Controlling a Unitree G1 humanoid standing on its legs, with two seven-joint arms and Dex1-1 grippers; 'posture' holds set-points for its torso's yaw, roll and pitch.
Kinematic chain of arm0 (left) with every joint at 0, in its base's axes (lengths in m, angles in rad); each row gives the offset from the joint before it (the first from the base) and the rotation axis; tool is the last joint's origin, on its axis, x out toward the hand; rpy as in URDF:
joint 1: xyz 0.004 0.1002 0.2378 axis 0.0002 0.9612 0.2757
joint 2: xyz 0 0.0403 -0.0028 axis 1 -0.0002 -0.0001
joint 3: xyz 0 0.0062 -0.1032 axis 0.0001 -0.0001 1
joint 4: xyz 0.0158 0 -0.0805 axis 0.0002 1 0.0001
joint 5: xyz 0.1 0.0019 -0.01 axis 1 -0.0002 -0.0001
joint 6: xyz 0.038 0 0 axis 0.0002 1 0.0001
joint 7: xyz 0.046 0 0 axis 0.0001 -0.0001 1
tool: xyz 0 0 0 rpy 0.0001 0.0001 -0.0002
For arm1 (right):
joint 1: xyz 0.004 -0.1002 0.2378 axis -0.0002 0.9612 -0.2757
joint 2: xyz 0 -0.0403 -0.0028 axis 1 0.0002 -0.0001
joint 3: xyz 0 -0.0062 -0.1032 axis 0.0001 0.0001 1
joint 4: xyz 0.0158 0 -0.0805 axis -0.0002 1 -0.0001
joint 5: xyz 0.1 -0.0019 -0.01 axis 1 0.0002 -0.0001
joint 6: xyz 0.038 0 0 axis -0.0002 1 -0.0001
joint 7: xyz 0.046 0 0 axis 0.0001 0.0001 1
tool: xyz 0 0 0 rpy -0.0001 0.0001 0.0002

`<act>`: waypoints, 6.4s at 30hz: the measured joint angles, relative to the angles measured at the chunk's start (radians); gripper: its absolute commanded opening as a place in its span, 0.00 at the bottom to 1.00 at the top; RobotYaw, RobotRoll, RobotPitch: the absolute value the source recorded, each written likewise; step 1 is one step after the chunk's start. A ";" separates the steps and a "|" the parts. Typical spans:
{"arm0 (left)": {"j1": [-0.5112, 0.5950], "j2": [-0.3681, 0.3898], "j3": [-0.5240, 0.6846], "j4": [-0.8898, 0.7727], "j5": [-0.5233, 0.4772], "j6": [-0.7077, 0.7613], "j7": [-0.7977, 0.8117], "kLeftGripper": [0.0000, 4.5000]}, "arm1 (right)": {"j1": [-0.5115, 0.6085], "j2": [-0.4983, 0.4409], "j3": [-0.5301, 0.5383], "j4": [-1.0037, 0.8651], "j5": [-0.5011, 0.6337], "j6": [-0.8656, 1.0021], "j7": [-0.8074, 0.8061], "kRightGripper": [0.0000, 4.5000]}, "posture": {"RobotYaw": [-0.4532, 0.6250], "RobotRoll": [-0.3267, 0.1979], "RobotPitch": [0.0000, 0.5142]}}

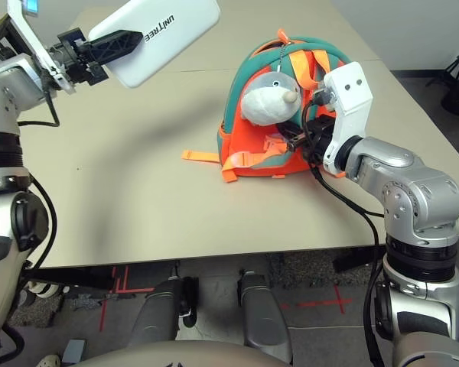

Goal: Put the pencil case into the backpack and zip it.

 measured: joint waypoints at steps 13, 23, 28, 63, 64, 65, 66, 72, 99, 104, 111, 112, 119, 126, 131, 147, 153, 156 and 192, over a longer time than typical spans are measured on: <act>-0.038 0.018 -0.116 0.063 0.070 -0.010 -0.167 0.27 | -0.002 0.002 0.022 0.024 -0.013 -0.037 0.006 0.09 | 0.23 0.62 0.26; -0.044 -0.015 -0.149 0.069 0.092 -0.012 -0.224 0.27 | -0.002 0.003 0.024 0.032 -0.018 -0.042 0.006 0.09 | 0.22 0.62 0.27; -0.056 -0.032 -0.195 0.089 0.145 -0.060 -0.246 0.27 | -0.012 0.007 0.028 0.039 -0.020 -0.042 0.004 0.09 | 0.22 0.62 0.27; -0.423 -0.421 -0.229 0.782 0.551 -0.596 -0.137 0.58 | -0.038 0.048 0.055 0.036 -0.061 -0.058 -0.024 0.09 | 0.18 0.62 0.25; -0.425 -0.411 -0.213 0.782 0.547 -0.599 -0.140 0.67 | -0.037 0.050 0.056 0.036 -0.061 -0.058 -0.025 0.09 | 0.18 0.62 0.25; -0.427 -0.397 -0.194 0.781 0.545 -0.600 -0.150 0.75 | -0.036 0.052 0.057 0.036 -0.061 -0.058 -0.025 0.09 | 0.18 0.62 0.25; -0.428 -0.384 -0.184 0.779 0.541 -0.599 -0.161 0.84 | -0.036 0.052 0.059 0.036 -0.061 -0.058 -0.025 0.09 | 0.18 0.62 0.25; -0.452 -0.277 -0.109 0.724 0.496 -0.565 -0.252 1.00 | -0.035 0.053 0.063 0.040 -0.065 -0.065 -0.024 0.09 | 0.21 0.62 0.25; -0.145 -0.171 -0.125 0.257 0.412 -0.236 -0.270 0.35 | -0.057 0.059 0.088 0.094 -0.097 -0.102 0.009 0.09 | 0.23 0.62 0.26; -0.145 -0.181 -0.139 0.256 0.409 -0.232 -0.266 0.00 | -0.057 0.060 0.088 0.094 -0.098 -0.102 0.008 0.09 | 0.23 0.62 0.25; -0.145 -0.218 -0.158 0.277 0.409 -0.259 -0.249 0.00 | -0.058 0.062 0.088 0.094 -0.098 -0.102 0.007 0.09 | 0.22 0.62 0.25; -0.145 -0.228 -0.159 0.296 0.410 -0.269 -0.243 0.00 | -0.058 0.063 0.088 0.094 -0.099 -0.102 0.007 0.09 | 0.22 0.62 0.25; -0.149 -0.301 -0.195 0.421 0.435 -0.362 -0.209 0.00 | -0.058 0.066 0.088 0.094 -0.099 -0.102 0.005 0.09 | 0.20 0.62 0.26; -0.195 -0.383 -0.197 0.638 0.491 -0.500 -0.117 0.00 | -0.058 0.066 0.088 0.094 -0.100 -0.102 -0.004 0.09 | 0.20 0.62 0.26; -0.232 -0.435 -0.195 0.708 0.516 -0.558 -0.073 0.00 | -0.058 0.066 0.088 0.094 -0.100 -0.102 -0.005 0.09 | 0.18 0.62 0.26; -0.304 -0.315 -0.074 0.649 0.458 -0.547 -0.128 0.09 | -0.057 0.075 0.088 0.089 -0.099 -0.102 -0.013 0.09 | 0.21 0.62 0.26; -0.305 -0.286 -0.063 0.490 0.411 -0.464 -0.194 0.56 | -0.058 0.075 0.088 0.096 -0.100 -0.108 -0.009 0.09 | 0.21 0.62 0.26; -0.284 -0.286 -0.080 0.364 0.386 -0.406 -0.235 0.81 | -0.058 0.075 0.090 0.098 -0.105 -0.112 -0.007 0.09 | 0.21 0.62 0.26; -0.183 -0.422 -0.337 0.259 0.412 -0.458 -0.284 1.00 | -0.057 0.097 0.092 0.110 -0.126 -0.130 -0.004 0.09 | 0.19 0.62 0.23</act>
